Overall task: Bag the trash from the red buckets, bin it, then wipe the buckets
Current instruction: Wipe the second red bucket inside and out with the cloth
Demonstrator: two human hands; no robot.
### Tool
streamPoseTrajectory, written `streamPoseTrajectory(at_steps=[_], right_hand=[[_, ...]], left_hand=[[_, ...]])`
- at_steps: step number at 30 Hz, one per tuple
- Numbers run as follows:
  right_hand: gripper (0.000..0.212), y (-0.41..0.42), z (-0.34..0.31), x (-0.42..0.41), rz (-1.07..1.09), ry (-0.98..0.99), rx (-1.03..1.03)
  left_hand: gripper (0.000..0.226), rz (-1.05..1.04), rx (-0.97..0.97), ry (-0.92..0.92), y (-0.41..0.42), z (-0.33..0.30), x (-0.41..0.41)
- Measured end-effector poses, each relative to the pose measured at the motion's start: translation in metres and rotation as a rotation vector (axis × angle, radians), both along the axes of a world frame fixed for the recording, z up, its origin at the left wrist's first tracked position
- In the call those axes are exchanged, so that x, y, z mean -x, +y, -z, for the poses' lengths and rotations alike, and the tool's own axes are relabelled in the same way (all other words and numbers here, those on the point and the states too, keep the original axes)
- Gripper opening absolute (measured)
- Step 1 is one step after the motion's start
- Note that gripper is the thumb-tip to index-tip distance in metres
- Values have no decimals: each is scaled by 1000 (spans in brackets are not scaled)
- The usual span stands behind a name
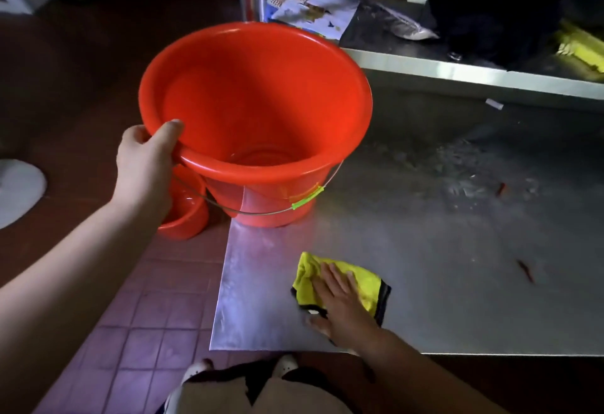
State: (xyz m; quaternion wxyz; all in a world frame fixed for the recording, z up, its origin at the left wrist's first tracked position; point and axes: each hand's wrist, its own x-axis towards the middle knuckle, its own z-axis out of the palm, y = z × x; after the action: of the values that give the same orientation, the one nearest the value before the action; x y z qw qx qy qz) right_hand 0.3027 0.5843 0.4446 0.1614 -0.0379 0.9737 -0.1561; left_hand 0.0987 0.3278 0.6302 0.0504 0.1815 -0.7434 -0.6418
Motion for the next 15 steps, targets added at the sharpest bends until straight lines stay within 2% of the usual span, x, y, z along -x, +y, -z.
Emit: streamPoseTrajectory(at_steps=[3, 6, 11, 15], right_hand=[[78, 3, 11, -2, -63, -22, -59], [59, 12, -8, 9, -5, 54, 68], [25, 17, -75, 49, 471, 468, 474], [35, 9, -149, 89, 663, 725, 732]], left_hand=[[50, -35, -25, 18, -3, 0, 2], [48, -22, -71, 1, -6, -1, 4], [26, -116, -83, -6, -11, 0, -2], [15, -173, -93, 6, -23, 3, -19]])
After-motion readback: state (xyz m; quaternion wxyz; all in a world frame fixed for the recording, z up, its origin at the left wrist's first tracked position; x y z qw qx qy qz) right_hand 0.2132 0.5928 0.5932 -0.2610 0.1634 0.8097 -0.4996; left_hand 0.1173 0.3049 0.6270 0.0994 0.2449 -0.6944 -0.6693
